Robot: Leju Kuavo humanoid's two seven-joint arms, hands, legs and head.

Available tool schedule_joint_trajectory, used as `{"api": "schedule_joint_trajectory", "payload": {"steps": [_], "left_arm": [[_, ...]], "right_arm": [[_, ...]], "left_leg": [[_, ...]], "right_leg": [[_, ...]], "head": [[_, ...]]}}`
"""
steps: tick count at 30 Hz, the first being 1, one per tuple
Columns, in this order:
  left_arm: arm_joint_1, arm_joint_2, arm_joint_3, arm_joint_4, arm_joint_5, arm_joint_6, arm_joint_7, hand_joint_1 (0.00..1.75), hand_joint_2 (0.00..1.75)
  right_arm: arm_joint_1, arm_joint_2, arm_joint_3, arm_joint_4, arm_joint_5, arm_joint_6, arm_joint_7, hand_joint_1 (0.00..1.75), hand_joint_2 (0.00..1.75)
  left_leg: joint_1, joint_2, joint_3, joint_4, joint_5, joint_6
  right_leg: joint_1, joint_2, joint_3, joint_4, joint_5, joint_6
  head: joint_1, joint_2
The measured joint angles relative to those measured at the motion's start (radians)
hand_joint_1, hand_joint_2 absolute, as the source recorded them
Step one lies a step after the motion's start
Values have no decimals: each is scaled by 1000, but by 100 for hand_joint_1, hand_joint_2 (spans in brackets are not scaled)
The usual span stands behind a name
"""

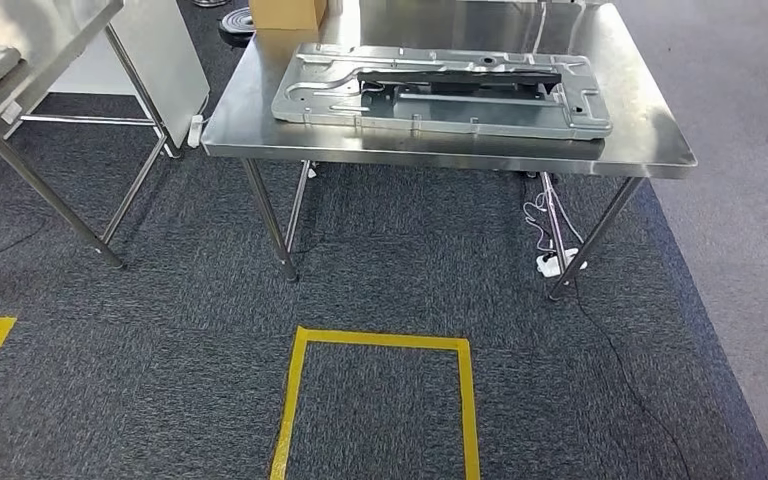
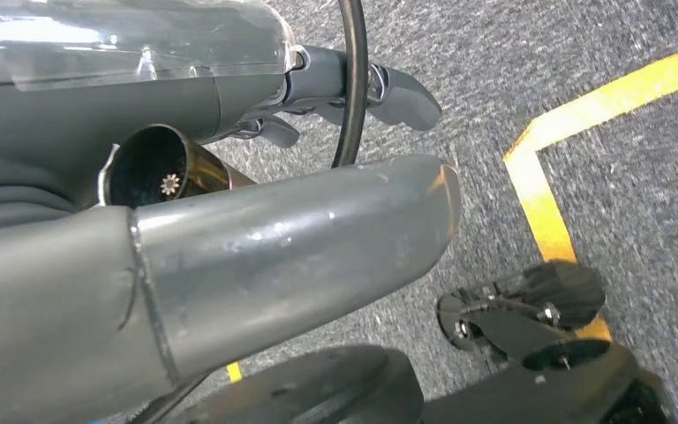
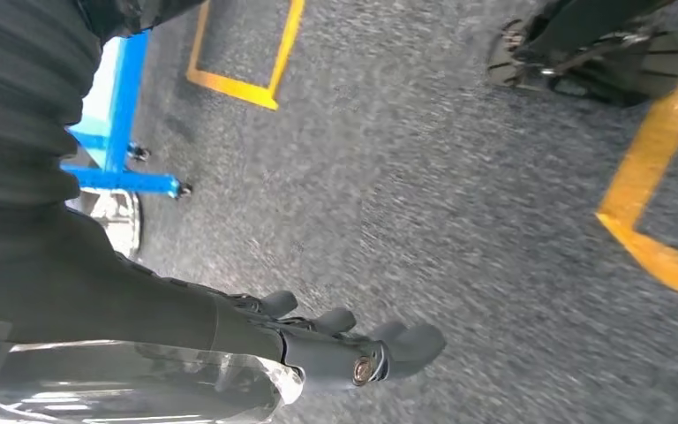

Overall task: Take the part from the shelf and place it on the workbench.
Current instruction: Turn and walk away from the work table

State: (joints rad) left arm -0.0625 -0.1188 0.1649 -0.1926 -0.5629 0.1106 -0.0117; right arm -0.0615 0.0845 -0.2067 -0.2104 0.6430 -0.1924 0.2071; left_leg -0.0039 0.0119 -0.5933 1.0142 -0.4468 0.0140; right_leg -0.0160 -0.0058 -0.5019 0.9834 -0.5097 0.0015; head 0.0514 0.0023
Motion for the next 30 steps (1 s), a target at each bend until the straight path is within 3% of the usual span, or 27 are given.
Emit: {"api": "schedule_joint_trajectory", "payload": {"steps": [2,4,5,6,7,9,11,12,14,15,17,19,21,22,24,26,27,29,30], "left_arm": [[5,0,1,0,-2,0,2,0,0],[11,0,1,0,-3,1,3,0,0],[12,0,1,0,-4,1,3,0,0],[13,0,1,0,-6,1,4,0,0],[14,0,1,0,-8,1,4,0,0],[14,0,1,0,-11,2,5,0,0],[14,1,1,0,-13,2,4,0,0],[14,2,1,0,-14,3,4,0,0],[11,2,2,0,-17,3,3,0,0],[9,1,2,0,-19,3,3,0,0],[7,0,2,0,-22,3,2,0,0],[7,0,3,0,-23,2,2,0,0],[9,0,3,0,-23,2,2,0,0],[8,0,3,0,-23,2,2,0,0],[7,-1,3,0,-23,1,2,0,0],[6,-1,4,0,-23,1,2,0,0],[5,-1,4,0,-23,1,2,0,0],[4,-1,5,0,-24,1,3,0,0],[4,-1,5,0,-24,1,3,0,0]], "right_arm": [[1,4,-9,6,-5,10,16,0,0],[3,8,-16,9,-10,18,23,0,0],[4,10,-18,11,-12,20,24,0,0],[4,13,-21,13,-14,22,24,0,0],[4,16,-24,14,-15,23,24,0,0],[4,22,-27,15,-15,24,24,0,0],[2,27,-29,15,-14,24,23,0,0],[1,29,-31,15,-13,24,22,0,0],[2,31,-33,15,-12,22,20,0,0],[3,31,-35,16,-11,21,19,0,0],[3,30,-36,16,-10,19,17,0,0],[3,30,-38,17,-9,18,16,0,0],[5,31,-39,17,-9,18,16,0,0],[6,31,-40,17,-9,18,16,0,0],[8,31,-42,17,-9,17,16,0,0],[5,31,-43,17,-11,17,17,0,0],[5,31,-44,17,-12,17,19,0,0],[7,31,-46,18,-15,18,22,0,0],[8,31,-48,18,-15,18,23,0,0]], "left_leg": [[5,-2,-30,76,-64,-12],[9,-3,-74,205,-143,-20],[11,-3,-86,251,-161,-22],[13,-3,-81,264,-160,-23],[14,-4,-56,238,-140,-22],[15,-28,30,105,-89,-15],[15,-65,93,1,-66,-7],[15,-74,103,-18,-68,-4],[16,-62,103,-26,-62,4],[18,-51,102,-31,-58,11],[22,-28,98,-40,-48,28],[18,-3,89,-38,-44,35],[16,21,80,-33,-43,36],[15,32,77,-29,-44,35],[15,53,74,-20,-47,30],[10,69,72,-10,-53,20],[7,76,72,-8,-54,15],[6,88,73,-7,-54,4],[8,82,72,-3,-59,-3]], "right_leg": [[-3,-1,-9,-3,11,-12],[-2,3,-22,-1,19,-16],[-1,8,-29,2,23,-16],[-1,13,-36,5,26,-14],[-1,20,-41,9,28,-13],[-2,37,-48,17,31,-9],[-1,54,-54,22,36,0],[-1,63,-57,23,40,6],[-1,79,-63,23,47,21],[0,76,-68,30,43,25],[2,49,-101,97,-4,31],[2,23,-162,229,-74,34],[0,15,-192,305,-95,38],[0,11,-177,288,-78,39],[-1,-15,-101,159,-20,37],[5,-44,-44,52,11,27],[8,-50,-39,35,11,20],[10,-34,-44,33,16,8],[8,-26,-45,31,19,2]], "head": [[0,0],[-1,0],[0,0],[-1,0],[-1,0],[-1,0],[0,0],[0,0],[0,0],[0,0],[2,0],[4,0],[4,0],[4,0],[4,0],[3,0],[3,0],[3,0],[3,0]]}}
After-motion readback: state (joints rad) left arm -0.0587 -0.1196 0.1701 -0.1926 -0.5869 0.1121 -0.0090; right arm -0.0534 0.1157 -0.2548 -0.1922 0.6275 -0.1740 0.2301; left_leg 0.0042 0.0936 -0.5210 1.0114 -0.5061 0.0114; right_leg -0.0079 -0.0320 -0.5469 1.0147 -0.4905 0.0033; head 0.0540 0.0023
